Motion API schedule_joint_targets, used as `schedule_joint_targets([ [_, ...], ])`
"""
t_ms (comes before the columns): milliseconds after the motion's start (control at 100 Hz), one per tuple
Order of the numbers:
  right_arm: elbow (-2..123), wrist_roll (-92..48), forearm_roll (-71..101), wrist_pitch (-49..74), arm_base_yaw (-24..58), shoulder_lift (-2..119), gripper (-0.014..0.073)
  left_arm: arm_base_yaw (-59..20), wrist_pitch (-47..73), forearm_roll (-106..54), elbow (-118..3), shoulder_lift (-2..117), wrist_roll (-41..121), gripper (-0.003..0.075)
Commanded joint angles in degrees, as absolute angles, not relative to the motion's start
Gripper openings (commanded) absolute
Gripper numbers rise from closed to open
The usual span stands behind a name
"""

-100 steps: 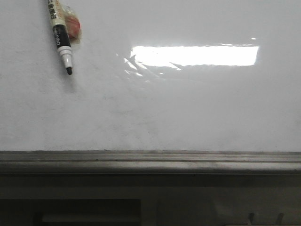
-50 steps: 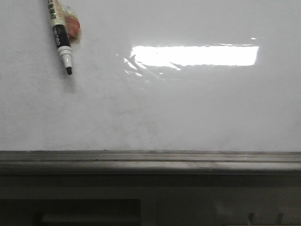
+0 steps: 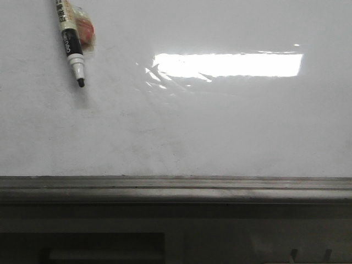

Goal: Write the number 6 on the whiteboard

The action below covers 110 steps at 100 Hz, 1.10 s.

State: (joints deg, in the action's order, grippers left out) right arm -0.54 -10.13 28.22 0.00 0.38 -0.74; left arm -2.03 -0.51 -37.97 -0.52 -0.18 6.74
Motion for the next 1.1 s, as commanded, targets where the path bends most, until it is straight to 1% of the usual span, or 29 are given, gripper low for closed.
schedule_joint_targets([
  [0, -0.89, -10.47, 31.54, -3.72, -0.03, -1.72, -0.0065, -1.95, -5.29, -44.86, 1.79, -1.99, 6.38, -0.0020],
  [100, 2.28, -10.47, 31.54, 1.96, -0.03, -1.49, -0.0064, -1.95, -4.00, -45.67, -0.46, -1.99, 6.38, -0.0020],
  [200, 6.69, -10.47, 29.74, 9.29, -0.03, 0.76, -0.0063, -1.95, 1.35, -44.57, -5.45, -0.58, 7.03, -0.0020],
  [300, 12.35, -10.47, 27.08, 16.86, -0.03, 5.84, -0.0063, -1.95, 8.48, -40.94, -11.47, 3.64, 7.03, -0.0020],
  [380, 17.15, -10.47, 26.16, 22.71, -0.03, 12.15, -0.0063, -1.95, 14.29, -37.11, -16.52, 8.43, 7.03, -0.0020],
  [550, 25.22, -10.47, 26.16, 27.85, -0.03, 22.01, -0.0066, -1.95, 25.09, -35.18, -25.52, 19.58, 9.26, -0.0020],
  [680, 29.34, -12.46, 26.42, 29.96, -0.03, 26.58, -0.0062, -2.78, 28.56, -35.46, -28.83, 24.95, 13.05, -0.0019],
  [750, 30.61, -14.53, 27.48, 31.10, -0.03, 27.66, -0.0024, -4.46, 28.56, -37.66, -29.44, 26.85, 13.95, -0.0011],
  [770, 30.82, -14.83, 27.82, 31.28, -0.03, 27.99, 0.0002, -5.01, 28.56, -38.57, -29.57, 27.38, 15.32, -0.0003],
  [790, 30.97, -15.06, 27.82, 31.40, -0.03, 28.12, 0.0048, -5.58, 28.56, -39.20, -29.70, 27.86, 16.93, 0.0012],
  [800, 31.07, -15.05, 27.94, 31.40, -0.03, 28.12, 0.0048, -5.95, 28.56, -39.88, -29.70, 28.05, 17.49, 0.0025],
  [860, 31.07, -15.05, 28.34, 31.40, -0.03, 28.40, 0.0182, -7.27, 28.56, -43.01, -29.70, 29.68, 21.10, 0.0097],
  [870, 31.07, -15.05, 28.32, 31.40, -0.03, 28.40, 0.0198, -7.57, 28.56, -43.78, -29.70, 29.86, 21.32, 0.0120],
  [880, 31.07, -15.05, 28.32, 31.40, -0.03, 28.55, 0.0248, -7.71, 28.44, -44.15, -29.70, 30.23, 21.58, 0.0133],
  [890, 31.07, -15.05, 28.32, 31.40, -0.03, 28.54, 0.0265, -7.84, 28.43, -44.94, -29.70, 30.42, 22.03, 0.0160],
  [910, 31.07, -15.05, 28.45, 31.40, -0.03, 28.54, 0.0297, -8.24, 28.33, -46.17, -29.70, 31.03, 22.67, 0.0188],
  [920, 31.07, -15.05, 28.45, 31.40, -0.03, 28.54, 0.0328, -8.50, 28.34, -46.59, -29.70, 31.22, 22.89, 0.0218],
  [970, 31.07, -15.05, 28.81, 31.28, -0.03, 28.54, 0.0409, -9.35, 27.70, -49.79, -29.70, 32.90, 25.09, 0.0331],
  [1010, 31.07, -15.05, 28.94, 31.28, -0.03, 28.54, 0.0440, -10.03, 27.27, -52.75, -29.70, 34.02, 27.37, 0.0424],
  [1030, 31.07, -15.05, 29.05, 31.28, -0.03, 28.54, 0.0442, -10.14, 27.13, -54.42, -29.70, 34.72, 28.68, 0.0464],
  [1060, 31.07, -15.05, 29.05, 31.28, -0.03, 28.54, 0.0436, -10.65, 26.87, -56.74, -29.82, 35.70, 30.68, 0.0505],
  [1090, 31.07, -15.05, 29.05, 31.28, -0.03, 28.54, 0.0435, -11.14, 26.59, -59.28, -29.95, 36.98, 32.93, 0.0530],
])
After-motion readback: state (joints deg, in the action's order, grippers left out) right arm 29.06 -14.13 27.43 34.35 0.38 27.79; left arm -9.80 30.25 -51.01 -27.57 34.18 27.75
